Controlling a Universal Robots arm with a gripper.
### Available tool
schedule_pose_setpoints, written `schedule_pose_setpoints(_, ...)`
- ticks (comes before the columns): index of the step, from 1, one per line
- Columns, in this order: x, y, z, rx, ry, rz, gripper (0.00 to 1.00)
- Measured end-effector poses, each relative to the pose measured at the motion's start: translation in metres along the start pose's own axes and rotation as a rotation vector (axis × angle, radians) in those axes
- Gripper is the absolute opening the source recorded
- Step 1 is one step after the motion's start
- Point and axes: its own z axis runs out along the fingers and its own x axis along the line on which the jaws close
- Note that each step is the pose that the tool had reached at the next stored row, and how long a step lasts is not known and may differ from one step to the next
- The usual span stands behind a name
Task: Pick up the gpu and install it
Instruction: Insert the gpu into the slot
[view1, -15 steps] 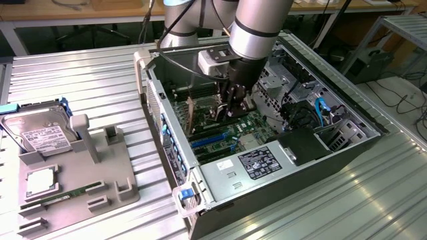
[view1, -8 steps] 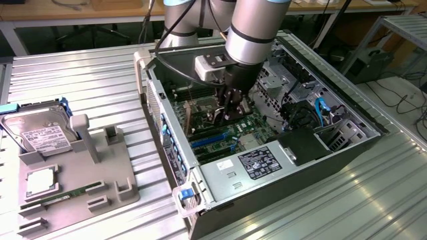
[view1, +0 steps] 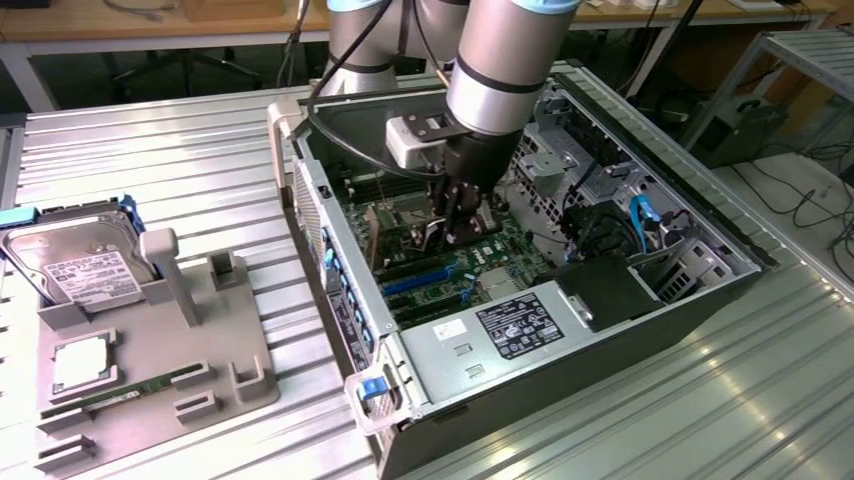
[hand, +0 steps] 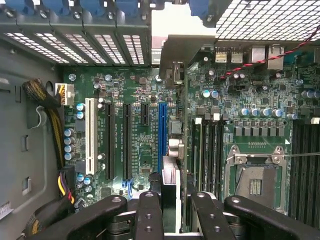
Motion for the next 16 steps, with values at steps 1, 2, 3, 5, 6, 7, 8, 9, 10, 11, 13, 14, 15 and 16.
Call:
schedule_pose_setpoints(1, 0.0001, 0.0, 0.0009, -0.0001, 0.0003, 0.0, 0.27)
schedule_pose_setpoints(2, 0.0005, 0.0001, 0.0015, -0.0002, 0.0006, 0.0, 0.27)
schedule_pose_setpoints(3, 0.0014, 0.0003, 0.0019, -0.0002, 0.0006, 0.0, 0.27)
schedule_pose_setpoints(5, 0.0031, 0.0005, 0.0026, -0.0001, 0.0004, 0.0, 0.27)
schedule_pose_setpoints(6, 0.0036, 0.001, 0.0029, -0.0002, 0.0004, 0.0, 0.27)
schedule_pose_setpoints(7, 0.0036, 0.0017, 0.0033, -0.0001, 0.0005, 0.0, 0.27)
schedule_pose_setpoints(8, 0.0036, 0.003, 0.0039, -0.0001, 0.0007, 0.0, 0.27)
schedule_pose_setpoints(9, 0.0036, 0.0045, 0.0045, -0.0002, 0.0012, 0.0, 0.27)
schedule_pose_setpoints(10, 0.0036, 0.0055, 0.0051, -0.0001, 0.0015, 0.0, 0.27)
schedule_pose_setpoints(11, 0.0037, 0.006, 0.0057, -0.0002, 0.0019, 0.0, 0.27)
schedule_pose_setpoints(13, 0.0053, 0.0069, 0.0069, -0.0003, 0.0033, 0.0, 0.27)
schedule_pose_setpoints(14, 0.0061, 0.0072, 0.0072, -0.0002, 0.0035, 0.0, 0.27)
schedule_pose_setpoints(15, 0.0084, 0.0079, 0.0079, -0.0002, 0.0047, 0.001, 0.27)
schedule_pose_setpoints(16, 0.0098, 0.008, 0.0085, -0.0002, 0.0059, 0.002, 0.27)
